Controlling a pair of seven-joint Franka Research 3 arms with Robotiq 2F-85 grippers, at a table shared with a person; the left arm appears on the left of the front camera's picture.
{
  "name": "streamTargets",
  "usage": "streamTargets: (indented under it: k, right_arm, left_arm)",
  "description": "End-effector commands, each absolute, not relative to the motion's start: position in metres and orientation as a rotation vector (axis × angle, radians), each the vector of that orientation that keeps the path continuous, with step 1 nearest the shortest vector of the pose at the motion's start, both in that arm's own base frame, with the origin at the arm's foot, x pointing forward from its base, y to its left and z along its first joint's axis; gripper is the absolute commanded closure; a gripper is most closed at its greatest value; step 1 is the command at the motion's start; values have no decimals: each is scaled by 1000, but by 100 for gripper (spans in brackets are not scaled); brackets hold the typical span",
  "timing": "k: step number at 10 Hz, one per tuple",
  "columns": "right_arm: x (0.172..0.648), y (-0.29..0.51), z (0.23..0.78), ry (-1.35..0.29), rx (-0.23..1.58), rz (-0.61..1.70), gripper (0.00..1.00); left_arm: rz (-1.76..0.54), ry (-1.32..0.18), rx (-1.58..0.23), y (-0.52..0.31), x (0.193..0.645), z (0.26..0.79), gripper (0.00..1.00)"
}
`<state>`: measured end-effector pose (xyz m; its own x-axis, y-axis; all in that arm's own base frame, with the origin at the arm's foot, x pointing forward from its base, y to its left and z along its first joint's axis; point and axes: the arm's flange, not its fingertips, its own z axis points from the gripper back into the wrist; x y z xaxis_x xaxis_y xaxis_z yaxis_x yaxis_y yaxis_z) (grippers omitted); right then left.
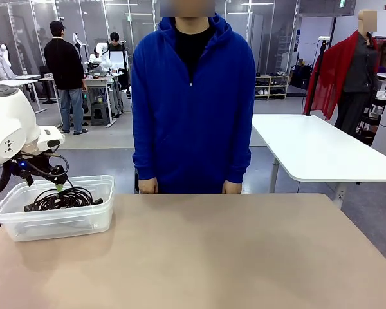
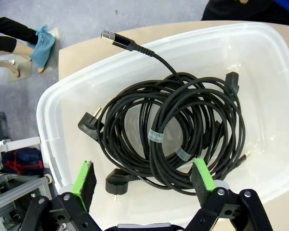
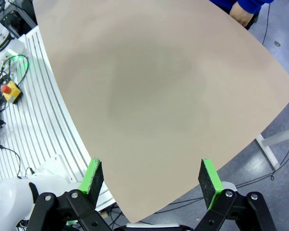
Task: Organize and store the cables.
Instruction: Place the USB Extension Cable into the Organizing box.
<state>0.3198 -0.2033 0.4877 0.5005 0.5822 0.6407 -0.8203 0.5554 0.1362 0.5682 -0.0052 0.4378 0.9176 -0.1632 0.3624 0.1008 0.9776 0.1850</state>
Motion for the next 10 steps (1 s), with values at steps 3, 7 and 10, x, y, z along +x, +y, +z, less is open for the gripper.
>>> streamTargets:
  k: [3, 7, 10]
  right_arm:
    - [320, -204, 488, -593, 468, 901, 0]
    - [320, -204, 488, -593, 468, 901, 0]
    - [320, -204, 488, -593, 468, 901, 0]
  left_arm:
    - [-132, -386, 166, -4, 571, 439, 0]
    - [-132, -386, 166, -4, 571, 439, 0]
    - [-132, -386, 166, -4, 571, 439, 0]
